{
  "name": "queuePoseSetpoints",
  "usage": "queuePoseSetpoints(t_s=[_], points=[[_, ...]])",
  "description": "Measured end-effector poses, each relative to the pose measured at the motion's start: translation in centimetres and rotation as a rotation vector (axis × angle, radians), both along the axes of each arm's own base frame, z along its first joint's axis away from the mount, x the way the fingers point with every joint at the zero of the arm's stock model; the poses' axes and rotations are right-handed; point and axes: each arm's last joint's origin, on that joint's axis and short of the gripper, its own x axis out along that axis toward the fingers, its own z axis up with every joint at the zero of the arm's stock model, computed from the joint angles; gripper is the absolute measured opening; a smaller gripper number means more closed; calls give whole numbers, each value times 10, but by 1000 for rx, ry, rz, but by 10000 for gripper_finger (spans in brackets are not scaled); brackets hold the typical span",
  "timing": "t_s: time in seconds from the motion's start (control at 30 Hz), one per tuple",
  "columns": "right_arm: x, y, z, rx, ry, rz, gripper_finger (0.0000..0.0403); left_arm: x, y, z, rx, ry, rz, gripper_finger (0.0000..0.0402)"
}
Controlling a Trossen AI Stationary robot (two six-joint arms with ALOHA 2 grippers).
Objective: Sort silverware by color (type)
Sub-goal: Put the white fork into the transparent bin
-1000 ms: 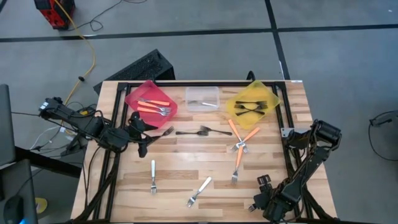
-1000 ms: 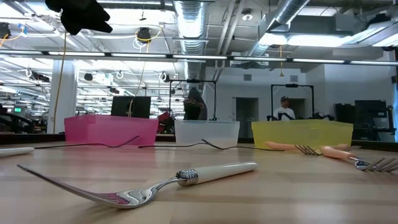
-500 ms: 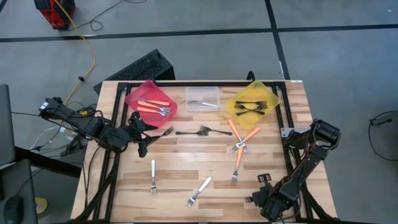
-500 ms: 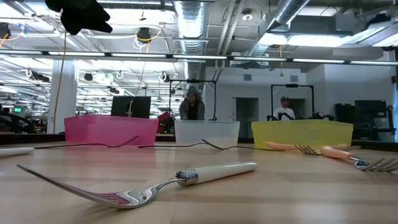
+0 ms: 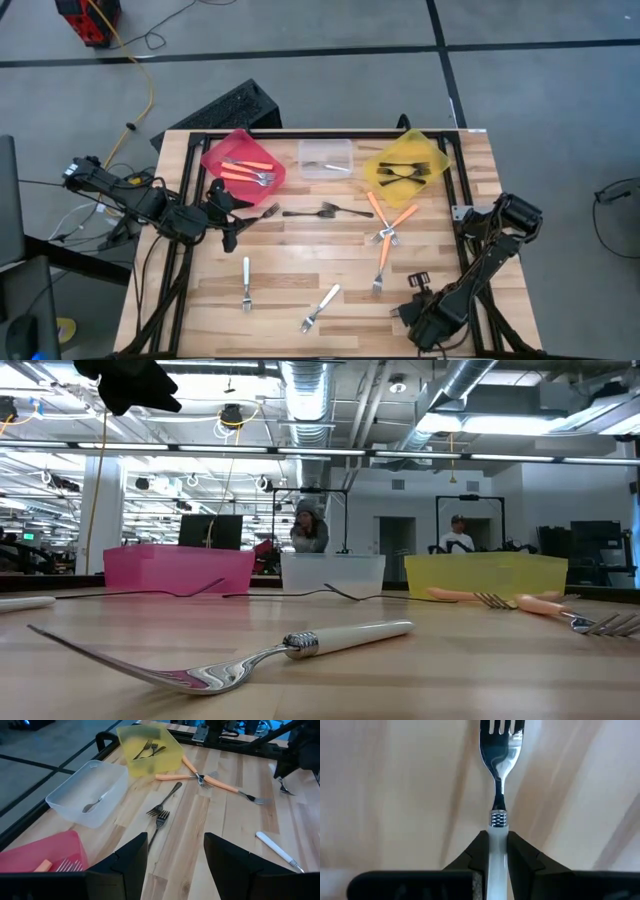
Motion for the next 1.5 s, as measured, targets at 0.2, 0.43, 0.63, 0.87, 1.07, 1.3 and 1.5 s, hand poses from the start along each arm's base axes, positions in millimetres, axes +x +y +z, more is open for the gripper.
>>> queuePoseSetpoints(t_s=[0.2,0.43,0.63,0.87,1.07,1.3,1.5], points=[[9,-15,15,-24,-56,26,69,0,0,0,-5,-1,1,180],[25,-41,38,-49,-159,40,69,0,0,0,6,-2,7,180],[43,-64,44,-77,-183,76,69,0,0,0,6,-2,8,180],[71,-92,45,-74,-227,145,69,0,0,0,7,-2,9,180],[98,-122,47,-83,-309,191,69,0,0,0,7,-2,10,180],[129,-165,53,-112,-443,199,69,0,0,0,17,3,4,180],[150,-209,60,-159,-586,138,69,0,0,0,24,6,1,180]])
